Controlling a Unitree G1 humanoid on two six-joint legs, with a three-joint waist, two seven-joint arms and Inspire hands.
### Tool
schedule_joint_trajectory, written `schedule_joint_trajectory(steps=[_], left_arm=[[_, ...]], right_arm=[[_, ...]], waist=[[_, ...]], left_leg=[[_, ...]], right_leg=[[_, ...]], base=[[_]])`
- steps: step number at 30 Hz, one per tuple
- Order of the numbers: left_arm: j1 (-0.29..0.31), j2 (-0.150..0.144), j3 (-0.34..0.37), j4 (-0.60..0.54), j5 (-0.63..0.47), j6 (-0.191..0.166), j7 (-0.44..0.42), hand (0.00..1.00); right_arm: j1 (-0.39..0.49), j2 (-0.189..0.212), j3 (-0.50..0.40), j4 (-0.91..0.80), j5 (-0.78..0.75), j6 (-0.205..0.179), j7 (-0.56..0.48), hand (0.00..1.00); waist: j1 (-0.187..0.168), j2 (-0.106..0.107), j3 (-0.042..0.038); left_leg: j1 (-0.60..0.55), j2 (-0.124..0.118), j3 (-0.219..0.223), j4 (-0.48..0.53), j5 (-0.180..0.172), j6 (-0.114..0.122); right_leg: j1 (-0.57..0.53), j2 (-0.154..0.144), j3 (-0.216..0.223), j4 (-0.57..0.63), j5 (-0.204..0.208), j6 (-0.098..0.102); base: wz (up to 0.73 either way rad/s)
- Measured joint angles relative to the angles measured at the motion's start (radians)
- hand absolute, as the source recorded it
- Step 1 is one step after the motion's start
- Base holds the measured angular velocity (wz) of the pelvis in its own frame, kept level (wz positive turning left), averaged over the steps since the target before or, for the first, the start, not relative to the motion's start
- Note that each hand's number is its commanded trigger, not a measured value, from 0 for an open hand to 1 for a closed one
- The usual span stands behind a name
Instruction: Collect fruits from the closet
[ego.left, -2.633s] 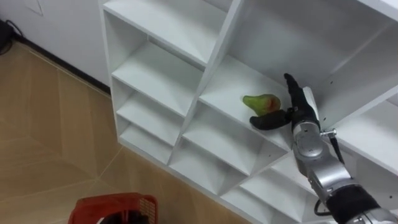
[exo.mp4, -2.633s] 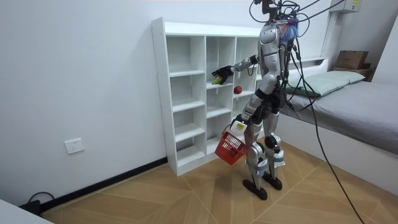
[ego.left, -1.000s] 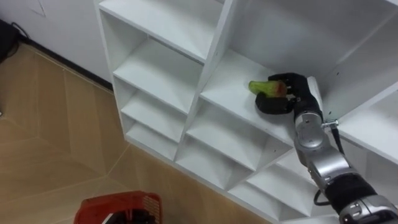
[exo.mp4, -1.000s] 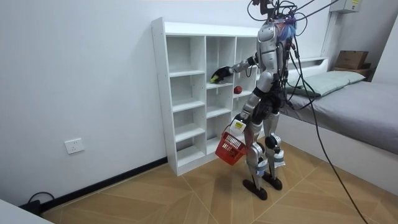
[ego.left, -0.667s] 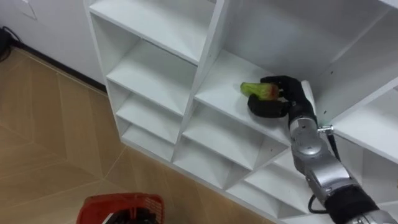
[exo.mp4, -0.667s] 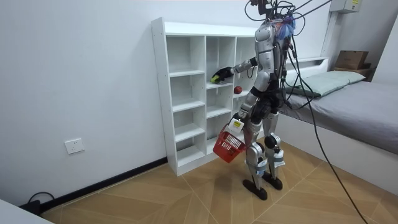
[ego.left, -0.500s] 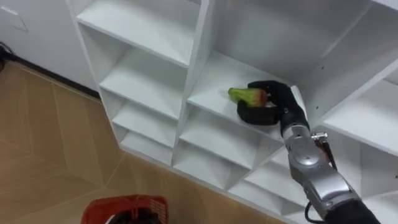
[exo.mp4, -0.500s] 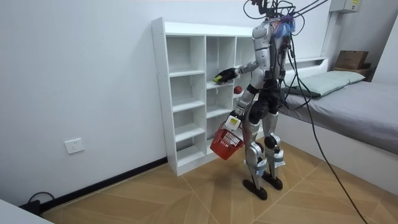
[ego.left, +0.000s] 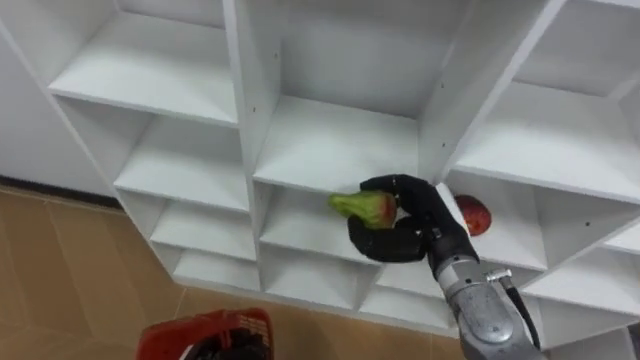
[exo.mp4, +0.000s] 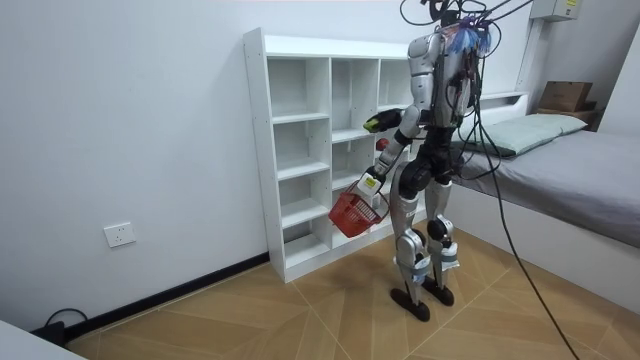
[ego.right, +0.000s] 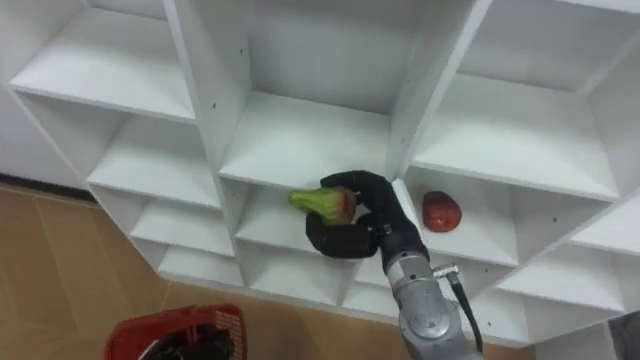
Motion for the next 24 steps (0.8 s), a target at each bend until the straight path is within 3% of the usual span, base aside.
schedule_joint_trajectory(steps=[3,10,24], left_arm=[[0.0,-0.012,-0.009,0.0,-0.025,-0.001,-0.001,1.0],[-0.001,-0.028,-0.045,-0.005,-0.138,-0.006,-0.004,1.0],[-0.027,-0.022,-0.017,-0.002,-0.158,0.009,-0.003,1.0]], right_arm=[[0.051,0.001,0.001,-0.057,-0.03,0.015,0.043,1.0],[0.075,0.003,0.02,-0.059,-0.028,0.039,0.128,1.0],[0.115,-0.001,0.035,-0.023,-0.029,0.087,0.233,1.0]], waist=[[-0.002,0.015,-0.008],[-0.001,0.02,-0.003],[-0.005,0.015,0.0024]], left_leg=[[0.003,0.004,0.009,-0.001,0.0,0.0],[0.022,0.009,0.04,-0.006,0.0,0.0],[0.034,0.013,0.061,-0.025,0.0,0.0]], right_leg=[[0.003,0.004,0.013,0.003,0.001,0.0],[-0.003,0.006,0.045,0.018,0.001,-0.001],[-0.01,0.01,0.071,0.015,0.002,-0.001]], base=[[-0.15],[-0.13],[-0.04]])
